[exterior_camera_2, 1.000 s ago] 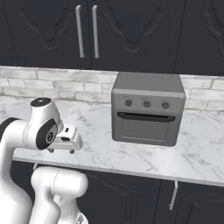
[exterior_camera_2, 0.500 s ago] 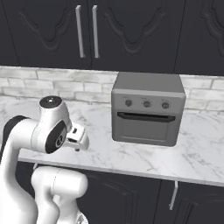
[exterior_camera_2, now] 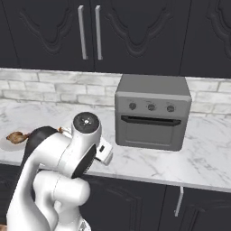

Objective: Open the toaster oven door. Place the hotdog bun on the top rack in the toaster oven and place the chicken drumstick on the bottom rack.

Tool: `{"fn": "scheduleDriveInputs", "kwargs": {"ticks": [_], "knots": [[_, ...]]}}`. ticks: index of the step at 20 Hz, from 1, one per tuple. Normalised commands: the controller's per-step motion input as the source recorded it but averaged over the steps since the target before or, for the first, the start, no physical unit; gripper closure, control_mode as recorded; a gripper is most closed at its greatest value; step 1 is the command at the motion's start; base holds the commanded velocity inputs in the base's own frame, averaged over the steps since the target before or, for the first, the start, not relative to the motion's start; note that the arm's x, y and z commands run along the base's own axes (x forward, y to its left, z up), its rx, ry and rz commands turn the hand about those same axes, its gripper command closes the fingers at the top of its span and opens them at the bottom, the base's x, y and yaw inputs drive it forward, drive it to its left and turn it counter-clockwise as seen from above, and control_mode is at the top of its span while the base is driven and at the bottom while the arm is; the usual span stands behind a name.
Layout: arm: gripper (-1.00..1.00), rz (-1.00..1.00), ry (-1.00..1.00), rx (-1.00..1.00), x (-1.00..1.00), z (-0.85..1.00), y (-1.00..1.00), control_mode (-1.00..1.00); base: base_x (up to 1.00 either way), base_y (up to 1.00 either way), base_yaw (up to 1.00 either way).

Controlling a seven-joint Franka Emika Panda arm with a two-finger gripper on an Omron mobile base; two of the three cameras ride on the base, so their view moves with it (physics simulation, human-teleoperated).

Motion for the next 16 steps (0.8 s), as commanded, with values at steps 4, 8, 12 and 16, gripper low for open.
{"fn": "scheduleDriveInputs", "kwargs": {"ticks": [4,8,12,16], "knots": [[-1.0,-0.33,-0.19,0.16,-0.12,0.0,-0.28,-1.0,0.0,0.0,0.0],[-1.0,-0.27,-0.21,0.21,-0.13,0.0,-0.38,-1.0,0.0,0.0,0.0],[-1.0,-0.23,-0.18,0.23,-0.01,0.0,-0.35,-1.0,0.0,0.0,0.0],[-1.0,-0.2,-0.12,0.21,0.0,0.0,-0.34,-1.0,0.0,0.0,0.0]]}}
